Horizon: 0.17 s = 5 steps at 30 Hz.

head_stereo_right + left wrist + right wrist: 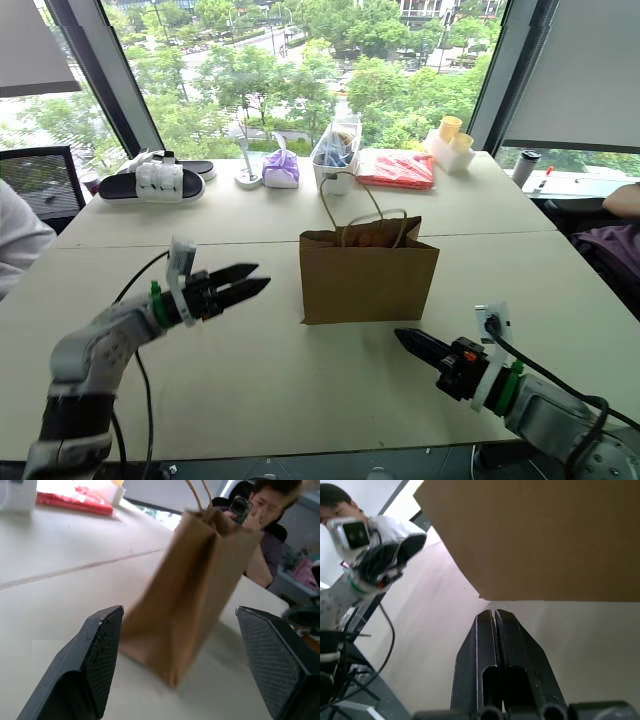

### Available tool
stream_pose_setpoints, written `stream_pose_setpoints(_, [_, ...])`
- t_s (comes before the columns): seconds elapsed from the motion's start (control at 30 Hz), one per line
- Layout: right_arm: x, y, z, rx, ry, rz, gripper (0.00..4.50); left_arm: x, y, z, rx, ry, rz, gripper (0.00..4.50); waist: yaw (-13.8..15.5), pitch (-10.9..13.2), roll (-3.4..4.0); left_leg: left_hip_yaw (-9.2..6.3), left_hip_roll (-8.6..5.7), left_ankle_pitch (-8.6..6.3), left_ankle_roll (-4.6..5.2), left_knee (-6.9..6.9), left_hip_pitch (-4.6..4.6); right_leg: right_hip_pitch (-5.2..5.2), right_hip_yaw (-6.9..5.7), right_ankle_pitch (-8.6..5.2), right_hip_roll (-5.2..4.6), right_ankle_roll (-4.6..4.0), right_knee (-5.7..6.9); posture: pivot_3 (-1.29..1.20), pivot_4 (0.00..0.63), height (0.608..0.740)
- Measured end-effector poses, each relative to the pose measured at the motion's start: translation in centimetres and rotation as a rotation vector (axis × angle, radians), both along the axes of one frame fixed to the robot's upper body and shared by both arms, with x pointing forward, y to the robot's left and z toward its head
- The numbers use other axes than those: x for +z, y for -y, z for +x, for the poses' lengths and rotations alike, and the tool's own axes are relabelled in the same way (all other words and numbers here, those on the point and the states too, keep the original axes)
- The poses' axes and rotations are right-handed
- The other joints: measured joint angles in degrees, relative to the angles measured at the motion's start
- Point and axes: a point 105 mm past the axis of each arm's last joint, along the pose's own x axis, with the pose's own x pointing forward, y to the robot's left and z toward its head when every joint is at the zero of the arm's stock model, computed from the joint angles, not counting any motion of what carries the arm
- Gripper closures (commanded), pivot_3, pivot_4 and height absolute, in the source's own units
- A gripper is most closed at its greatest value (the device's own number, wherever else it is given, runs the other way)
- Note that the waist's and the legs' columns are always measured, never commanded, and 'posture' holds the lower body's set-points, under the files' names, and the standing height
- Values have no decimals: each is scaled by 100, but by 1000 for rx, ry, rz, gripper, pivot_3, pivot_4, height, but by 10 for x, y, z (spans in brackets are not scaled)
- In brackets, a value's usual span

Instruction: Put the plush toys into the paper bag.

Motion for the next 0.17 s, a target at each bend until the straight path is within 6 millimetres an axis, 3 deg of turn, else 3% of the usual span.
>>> stream_pose_setpoints(0.17, [9, 11, -4, 42, -6, -52, 4500, -5, -4, -29, 140, -58, 15, 816, 234, -2, 3, 5, -10, 0, -2, 57, 5, 64, -13, -13, 6, -30, -36, 0, 150, 740])
